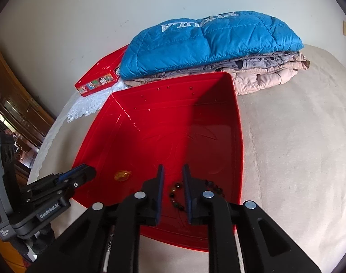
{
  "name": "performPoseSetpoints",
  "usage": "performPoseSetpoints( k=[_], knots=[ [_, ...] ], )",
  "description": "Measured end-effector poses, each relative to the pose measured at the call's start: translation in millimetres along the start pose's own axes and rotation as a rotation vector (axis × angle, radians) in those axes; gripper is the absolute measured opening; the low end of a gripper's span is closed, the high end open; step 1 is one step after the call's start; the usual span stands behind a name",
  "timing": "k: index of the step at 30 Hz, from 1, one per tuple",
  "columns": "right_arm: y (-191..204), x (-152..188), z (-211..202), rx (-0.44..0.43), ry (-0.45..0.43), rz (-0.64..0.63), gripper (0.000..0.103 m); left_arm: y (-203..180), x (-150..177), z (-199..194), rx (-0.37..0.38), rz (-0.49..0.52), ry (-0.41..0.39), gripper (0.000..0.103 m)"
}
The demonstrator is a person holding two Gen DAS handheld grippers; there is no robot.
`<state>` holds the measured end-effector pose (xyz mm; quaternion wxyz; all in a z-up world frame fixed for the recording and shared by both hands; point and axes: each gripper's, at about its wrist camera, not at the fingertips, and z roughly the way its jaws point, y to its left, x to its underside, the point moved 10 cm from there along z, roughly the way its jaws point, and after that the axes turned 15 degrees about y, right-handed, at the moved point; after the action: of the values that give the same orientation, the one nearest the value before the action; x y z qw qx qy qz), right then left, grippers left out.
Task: Organize jewelry
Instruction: 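Carry the pendant into the red box with the left tool while the right tool drops the bracelet in, then move the left tool to the silver link watch and close on its band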
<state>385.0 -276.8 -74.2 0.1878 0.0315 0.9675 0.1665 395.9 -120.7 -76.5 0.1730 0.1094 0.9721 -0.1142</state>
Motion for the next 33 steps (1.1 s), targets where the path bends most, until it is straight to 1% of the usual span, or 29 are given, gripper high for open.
performPoseSetpoints(
  k=[3, 6, 8, 9, 10, 11, 15, 17, 18, 21, 23, 25, 27, 29, 33],
  knots=[
    [0.1, 1.1, -2.6, 0.007, -0.002, 0.001, 0.017, -2.5, 1.4, -4.1, 0.002, 0.007, -0.001, 0.025],
    [1.1, 2.9, -5.9, 0.017, -0.005, 0.0, 0.019, -3.3, 3.8, -10.4, -0.019, 0.011, -0.005, 0.034],
    [1.1, 4.5, -9.4, 0.028, -0.011, 0.0, 0.022, -4.7, 6.0, -18.6, -0.034, 0.014, -0.021, 0.041],
    [1.5, 5.7, -11.7, 0.029, -0.014, 0.0, 0.023, -5.8, 8.1, -25.2, -0.038, 0.013, -0.03, 0.043],
    [2.1, 8.3, -15.2, 0.028, -0.017, 0.002, 0.023, -6.9, 10.1, -29.3, -0.038, 0.015, -0.033, 0.048],
    [2.4, 10.7, -18.1, 0.029, -0.02, 0.002, 0.023, -8.2, 13.2, -34.7, -0.041, 0.017, -0.034, 0.05],
    [0.1, 28.6, -34.6, 0.052, -0.03, 0.008, 0.023, -9.6, 34.4, -46.0, -0.088, 0.037, -0.018, 0.049],
    [-0.7, 40.2, -41.0, 0.061, -0.025, 0.012, 0.023, -11.5, 49.9, -45.4, -0.075, 0.049, 0.019, 0.048],
    [0.5, 49.2, -44.4, 0.052, -0.014, 0.009, 0.023, -12.4, 57.5, -44.2, -0.063, 0.049, 0.035, 0.048],
    [3.2, 73.8, -49.5, 0.031, 0.029, 0.007, 0.023, -13.3, 81.2, -34.6, -0.074, 0.062, 0.086, 0.047],
    [2.8, 93.8, -48.5, 0.036, 0.06, 0.002, 0.023, -14.1, 97.8, -22.5, -0.074, 0.071, 0.133, 0.046],
    [-2.2, 113.9, -41.0, 0.053, 0.098, 0.004, 0.023, -14.6, 106.5, -11.1, -0.078, 0.078, 0.165, 0.046],
    [-6.4, 131.0, -32.5, 0.05, 0.141, 0.015, 0.023, -13.2, 109.3, 1.3, -0.103, 0.074, 0.185, 0.045],
    [-11.5, 144.2, -21.7, 0.025, 0.186, 0.031, 0.023, -15.4, 110.8, 8.7, -0.107, 0.079, 0.195, 0.043],
    [-19.2, 144.1, -11.5, 0.031, 0.183, 0.047, 0.023, -22.9, 107.2, 18.2, -0.097, 0.098, 0.194, 0.043]
  ],
)
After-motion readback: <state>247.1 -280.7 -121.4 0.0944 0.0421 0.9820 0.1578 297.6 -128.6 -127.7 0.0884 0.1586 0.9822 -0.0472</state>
